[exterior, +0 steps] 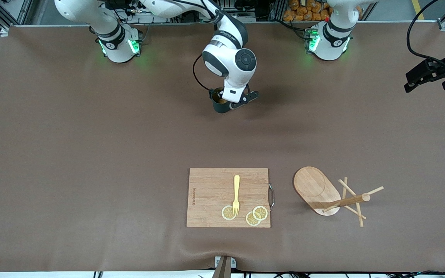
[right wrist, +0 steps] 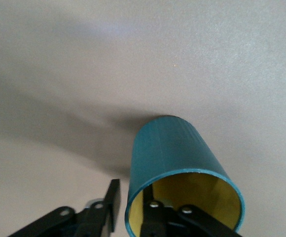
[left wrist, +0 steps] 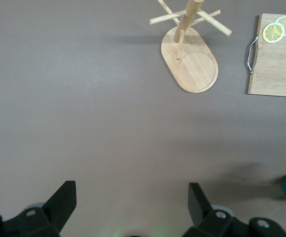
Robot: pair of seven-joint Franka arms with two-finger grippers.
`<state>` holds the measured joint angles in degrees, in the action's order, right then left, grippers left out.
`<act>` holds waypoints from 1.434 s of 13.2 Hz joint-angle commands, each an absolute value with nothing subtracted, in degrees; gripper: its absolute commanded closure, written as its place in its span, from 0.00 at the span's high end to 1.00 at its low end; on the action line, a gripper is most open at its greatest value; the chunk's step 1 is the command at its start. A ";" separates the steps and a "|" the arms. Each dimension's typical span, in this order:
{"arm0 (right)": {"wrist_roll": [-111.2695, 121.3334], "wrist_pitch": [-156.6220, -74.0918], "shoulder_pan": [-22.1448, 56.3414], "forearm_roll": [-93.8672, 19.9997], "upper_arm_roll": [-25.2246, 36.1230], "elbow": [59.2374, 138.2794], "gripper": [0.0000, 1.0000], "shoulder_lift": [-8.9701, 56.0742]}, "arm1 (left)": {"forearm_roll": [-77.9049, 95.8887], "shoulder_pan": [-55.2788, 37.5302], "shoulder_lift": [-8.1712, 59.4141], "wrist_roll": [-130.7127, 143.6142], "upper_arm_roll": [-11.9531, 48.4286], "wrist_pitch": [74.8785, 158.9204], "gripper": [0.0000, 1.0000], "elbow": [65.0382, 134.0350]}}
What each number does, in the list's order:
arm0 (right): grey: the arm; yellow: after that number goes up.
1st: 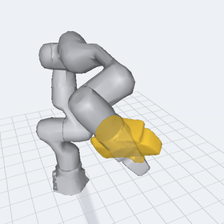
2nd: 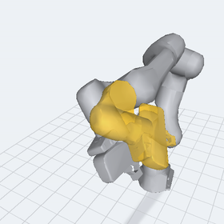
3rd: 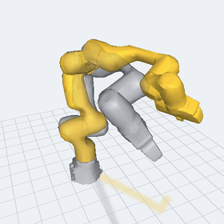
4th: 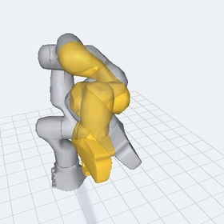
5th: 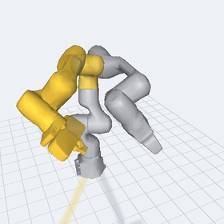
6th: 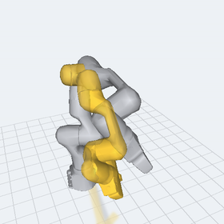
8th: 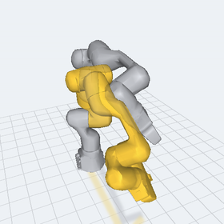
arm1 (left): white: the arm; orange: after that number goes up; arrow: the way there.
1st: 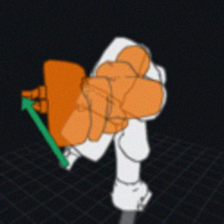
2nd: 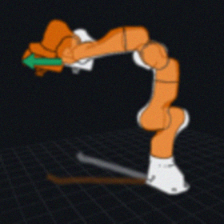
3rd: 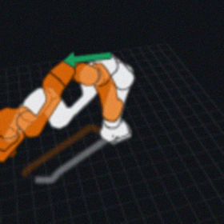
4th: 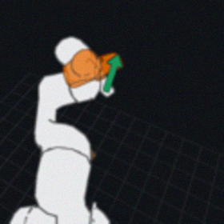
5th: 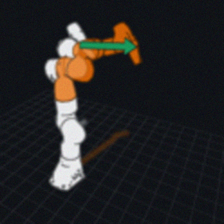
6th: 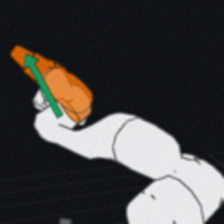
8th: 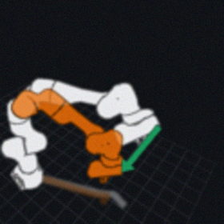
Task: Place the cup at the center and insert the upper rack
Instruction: 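Lower the mug onto the table center and open the right gripper, then retract the right gripper while the left gripper moves toward the mug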
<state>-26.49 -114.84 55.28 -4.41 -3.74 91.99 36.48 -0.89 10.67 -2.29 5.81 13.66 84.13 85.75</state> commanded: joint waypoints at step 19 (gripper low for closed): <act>25.93 -93.17 27.60 -4.22 2.87 89.21 1.00 8.01 | 0.70 10.90 -4.66 21.34 23.19 83.32 1.00 83.32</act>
